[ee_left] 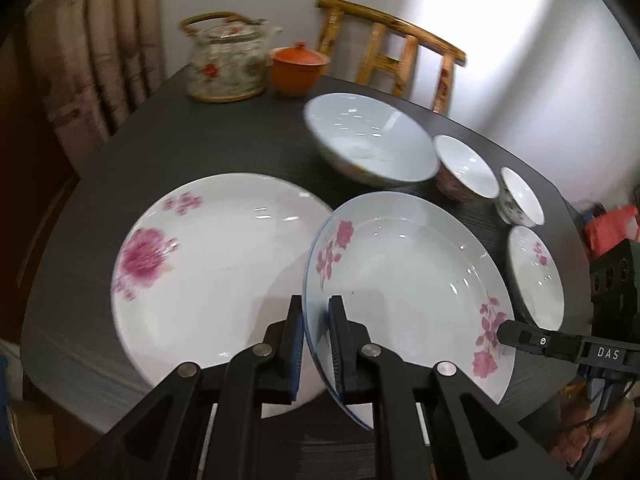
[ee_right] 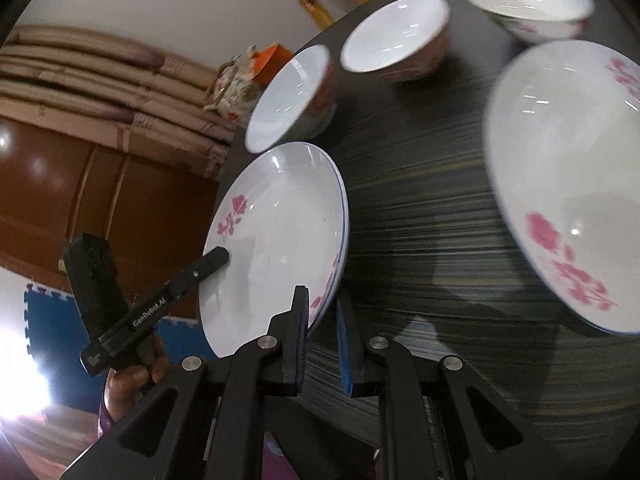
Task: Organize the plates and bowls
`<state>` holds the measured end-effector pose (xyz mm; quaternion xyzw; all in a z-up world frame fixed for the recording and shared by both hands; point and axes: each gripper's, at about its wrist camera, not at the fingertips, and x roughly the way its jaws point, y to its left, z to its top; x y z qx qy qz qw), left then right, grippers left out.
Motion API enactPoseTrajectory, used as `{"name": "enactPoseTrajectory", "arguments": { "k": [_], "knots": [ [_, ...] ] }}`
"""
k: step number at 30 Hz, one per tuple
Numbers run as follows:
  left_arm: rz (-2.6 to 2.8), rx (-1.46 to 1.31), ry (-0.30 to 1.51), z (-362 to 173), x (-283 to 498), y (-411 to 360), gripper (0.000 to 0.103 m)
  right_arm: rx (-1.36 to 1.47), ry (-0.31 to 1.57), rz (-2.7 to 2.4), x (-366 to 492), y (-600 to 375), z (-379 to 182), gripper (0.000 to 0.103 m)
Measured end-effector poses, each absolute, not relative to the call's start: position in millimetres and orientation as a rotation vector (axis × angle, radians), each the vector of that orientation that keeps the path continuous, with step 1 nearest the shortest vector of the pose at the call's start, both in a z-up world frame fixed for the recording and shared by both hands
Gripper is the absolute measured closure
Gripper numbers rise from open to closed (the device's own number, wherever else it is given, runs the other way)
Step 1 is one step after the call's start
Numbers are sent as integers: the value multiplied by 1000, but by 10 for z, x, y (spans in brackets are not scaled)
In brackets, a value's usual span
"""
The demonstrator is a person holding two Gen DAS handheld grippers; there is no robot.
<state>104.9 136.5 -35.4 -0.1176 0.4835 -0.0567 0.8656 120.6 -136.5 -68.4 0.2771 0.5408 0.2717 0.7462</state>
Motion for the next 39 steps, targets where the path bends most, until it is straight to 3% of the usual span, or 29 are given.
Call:
{"name": "enactPoseTrajectory", "arguments": {
  "k": [19,33,35,37,39],
  "knots": [
    [23,-329,1025,-641,958,1941,86,445,1224,645,1507,-570,-629,89],
    [121,-220,1021,-650,980,1996,86,369,1247,649,1695,-269,-584,89],
    [169,-187,997,-577,965,2007,84,376,1255,651,1708,-261,-602,89],
    [210,-150,954,-481,944,2009,72,360,1256,647,1701,-237,-602,90],
    [225,-133,924,-426,923,2024,71,352,1264,648,1685,-214,-631,90]
  ]
}}
